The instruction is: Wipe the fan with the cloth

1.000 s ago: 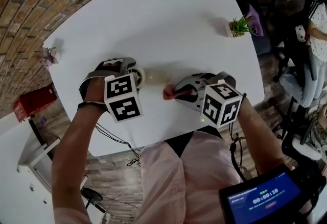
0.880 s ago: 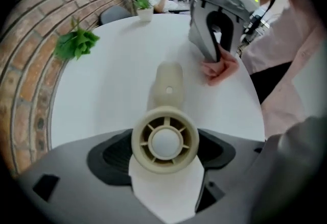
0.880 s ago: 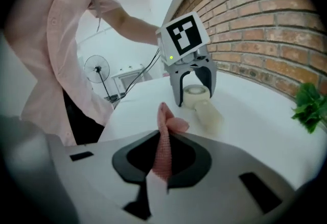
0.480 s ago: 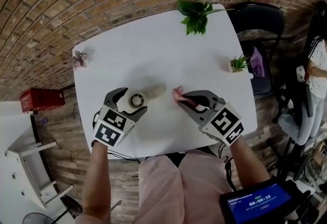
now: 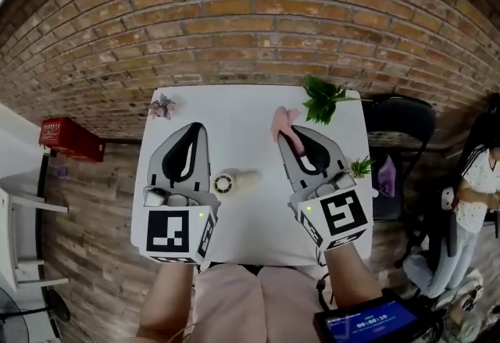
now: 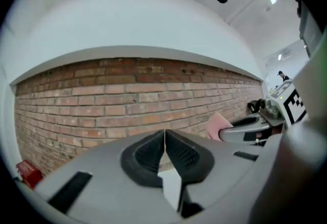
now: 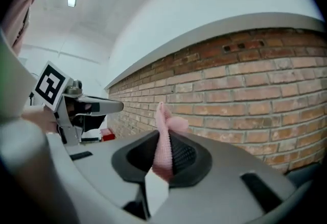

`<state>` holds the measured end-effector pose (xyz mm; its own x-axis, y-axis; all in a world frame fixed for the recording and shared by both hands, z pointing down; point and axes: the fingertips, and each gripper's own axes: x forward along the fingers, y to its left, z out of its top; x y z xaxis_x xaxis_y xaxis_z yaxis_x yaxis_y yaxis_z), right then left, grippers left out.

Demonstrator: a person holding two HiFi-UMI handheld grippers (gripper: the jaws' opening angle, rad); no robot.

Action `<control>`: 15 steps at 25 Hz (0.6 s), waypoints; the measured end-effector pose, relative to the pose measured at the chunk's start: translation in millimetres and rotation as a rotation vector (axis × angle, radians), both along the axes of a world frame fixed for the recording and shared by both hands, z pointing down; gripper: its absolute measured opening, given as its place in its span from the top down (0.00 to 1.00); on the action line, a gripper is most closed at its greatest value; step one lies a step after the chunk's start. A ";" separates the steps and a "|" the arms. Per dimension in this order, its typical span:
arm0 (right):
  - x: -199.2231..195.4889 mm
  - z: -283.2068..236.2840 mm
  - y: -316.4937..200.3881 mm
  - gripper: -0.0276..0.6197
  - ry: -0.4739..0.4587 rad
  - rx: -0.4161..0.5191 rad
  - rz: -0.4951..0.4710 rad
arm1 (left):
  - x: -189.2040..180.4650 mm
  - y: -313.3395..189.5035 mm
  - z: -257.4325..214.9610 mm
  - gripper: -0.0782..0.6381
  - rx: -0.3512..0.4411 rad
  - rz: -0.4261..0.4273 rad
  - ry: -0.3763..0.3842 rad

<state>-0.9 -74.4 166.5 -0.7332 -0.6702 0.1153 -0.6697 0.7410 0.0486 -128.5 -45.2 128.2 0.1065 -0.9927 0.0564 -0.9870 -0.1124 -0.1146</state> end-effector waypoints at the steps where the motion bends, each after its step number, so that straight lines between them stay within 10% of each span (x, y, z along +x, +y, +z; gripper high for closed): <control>1: -0.7 -10.2 -1.3 0.88 -0.008 0.021 0.006 | -0.7 1.8 -9.7 0.87 0.024 -0.013 0.007; 15: -14.3 -35.1 7.6 0.90 -0.026 0.076 0.006 | -10.6 25.2 -27.4 0.87 0.079 -0.076 -0.013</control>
